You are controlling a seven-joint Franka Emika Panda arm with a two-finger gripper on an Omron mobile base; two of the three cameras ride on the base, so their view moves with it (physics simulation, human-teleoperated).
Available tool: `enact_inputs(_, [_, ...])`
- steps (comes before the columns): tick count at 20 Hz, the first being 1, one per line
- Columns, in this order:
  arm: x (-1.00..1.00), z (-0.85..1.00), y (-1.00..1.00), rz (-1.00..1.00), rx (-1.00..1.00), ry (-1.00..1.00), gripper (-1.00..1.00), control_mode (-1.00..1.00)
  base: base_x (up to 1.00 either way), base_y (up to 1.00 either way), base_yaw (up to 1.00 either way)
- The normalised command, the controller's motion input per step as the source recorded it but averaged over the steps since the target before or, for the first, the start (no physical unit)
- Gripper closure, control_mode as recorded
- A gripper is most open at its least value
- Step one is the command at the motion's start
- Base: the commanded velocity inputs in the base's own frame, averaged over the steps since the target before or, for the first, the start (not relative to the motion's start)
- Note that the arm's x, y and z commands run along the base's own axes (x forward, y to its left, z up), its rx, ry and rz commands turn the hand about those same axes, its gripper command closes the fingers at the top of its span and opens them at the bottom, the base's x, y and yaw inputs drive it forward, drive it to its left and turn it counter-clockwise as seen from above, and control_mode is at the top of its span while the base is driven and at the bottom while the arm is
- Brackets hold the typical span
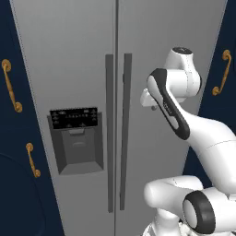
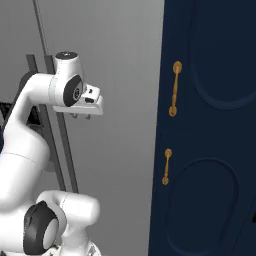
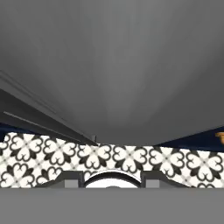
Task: Take the strawberry from the fridge and place it on top of the pancake, located on the dining counter.
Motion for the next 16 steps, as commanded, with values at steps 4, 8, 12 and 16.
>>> enact_inputs(4, [0.00, 0.00, 0.00, 0.00, 0.00, 0.00, -1.00, 1.00, -0.26, 0.00, 0.00])
enact_inputs(8, [0.00, 0.00, 0.00, 0.00, 0.00, 0.00, -1.00, 1.00, -0.81, 0.03, -0.03])
enact_inputs(12, [0.00, 0.00, 0.00, 0.00, 0.00, 0.00, -1.00, 1.00, -0.56, 0.62, -0.03])
enact_inputs(16, [0.00, 0.00, 0.00, 0.00, 0.00, 0.00, -1.00, 1.00, -0.21, 0.82, 0.00])
